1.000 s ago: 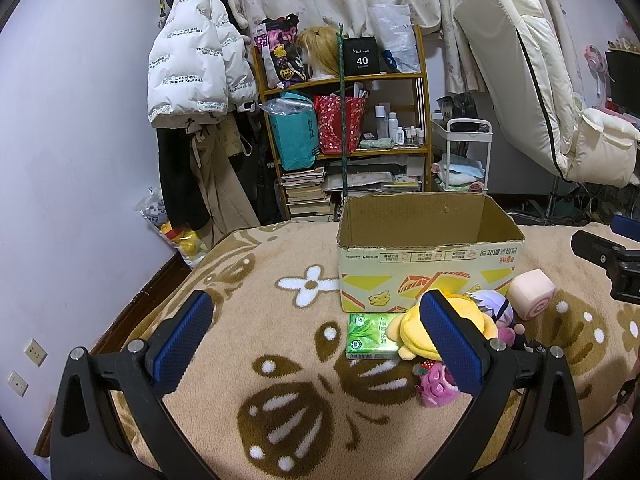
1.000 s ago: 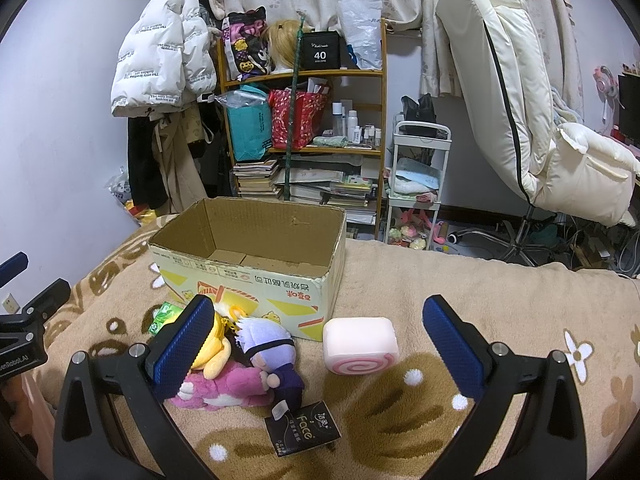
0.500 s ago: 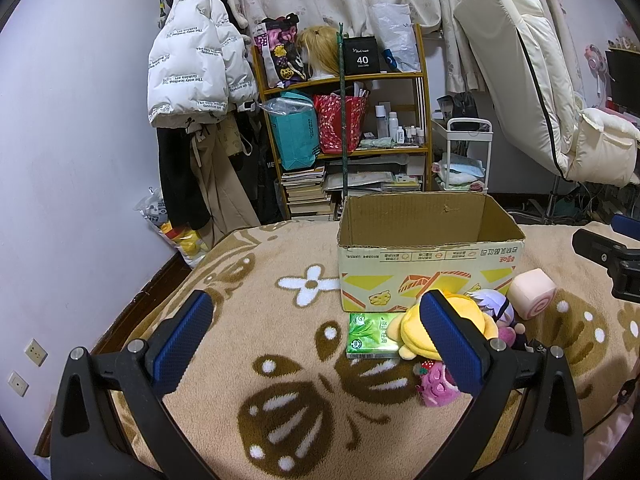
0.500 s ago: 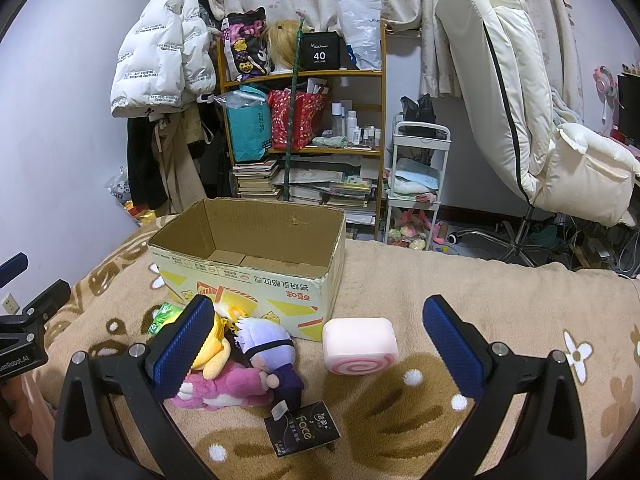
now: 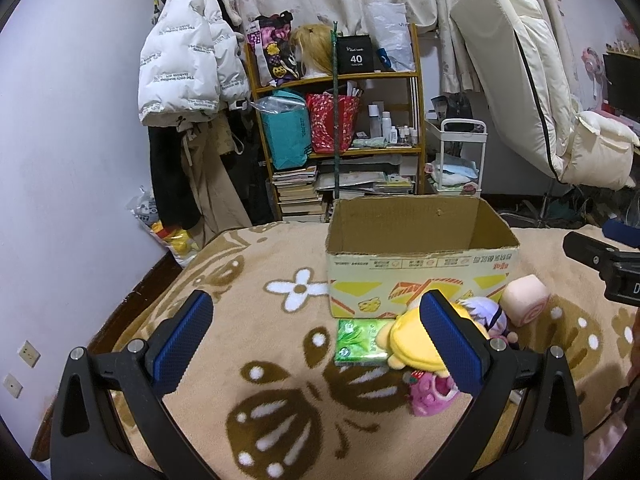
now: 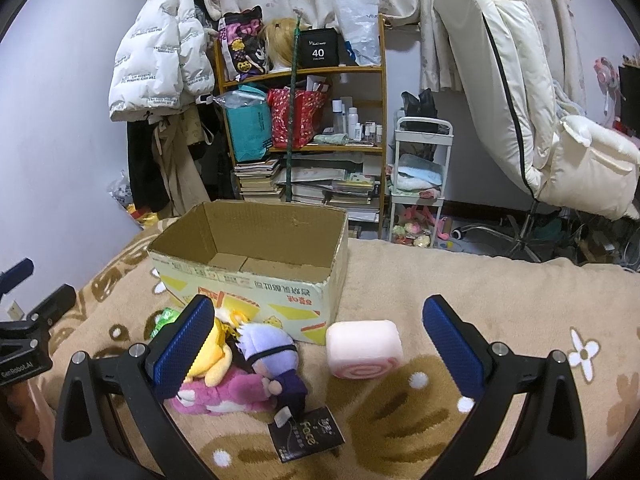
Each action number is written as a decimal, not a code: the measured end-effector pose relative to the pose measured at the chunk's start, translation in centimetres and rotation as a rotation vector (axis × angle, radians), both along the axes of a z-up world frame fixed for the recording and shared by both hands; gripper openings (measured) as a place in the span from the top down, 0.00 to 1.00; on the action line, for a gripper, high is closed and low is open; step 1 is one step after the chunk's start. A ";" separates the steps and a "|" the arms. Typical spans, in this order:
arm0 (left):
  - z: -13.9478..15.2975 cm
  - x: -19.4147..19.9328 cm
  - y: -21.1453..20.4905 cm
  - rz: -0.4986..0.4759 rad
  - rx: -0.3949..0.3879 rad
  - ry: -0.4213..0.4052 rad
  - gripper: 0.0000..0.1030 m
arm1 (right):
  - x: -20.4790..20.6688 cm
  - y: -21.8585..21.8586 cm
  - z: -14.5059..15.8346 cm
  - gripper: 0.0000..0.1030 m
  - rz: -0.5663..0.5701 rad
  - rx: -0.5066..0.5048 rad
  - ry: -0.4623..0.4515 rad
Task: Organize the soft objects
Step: 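Move left gripper onto yellow bear plush while right gripper moves onto pink round cushion, then close left gripper on yellow bear plush while right gripper closes on pink cushion, then lift yellow plush with left gripper while right gripper carries pink cushion over box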
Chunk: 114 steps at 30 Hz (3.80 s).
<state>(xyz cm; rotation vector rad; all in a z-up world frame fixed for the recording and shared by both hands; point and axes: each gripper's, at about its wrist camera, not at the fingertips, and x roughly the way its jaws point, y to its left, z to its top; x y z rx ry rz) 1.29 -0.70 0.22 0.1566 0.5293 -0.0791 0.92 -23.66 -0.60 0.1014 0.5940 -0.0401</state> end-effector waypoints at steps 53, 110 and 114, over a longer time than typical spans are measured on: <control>-10.5 8.5 -9.6 -0.208 0.013 0.427 0.17 | 9.9 -6.0 -12.4 0.37 -0.060 0.178 0.489; 2.4 6.5 -2.9 -0.052 -0.002 -0.060 0.18 | 6.0 3.8 1.5 0.51 0.095 0.015 0.020; 2.9 8.0 -2.8 -0.059 0.007 -0.074 0.18 | 7.5 4.1 2.0 0.51 0.100 0.007 0.005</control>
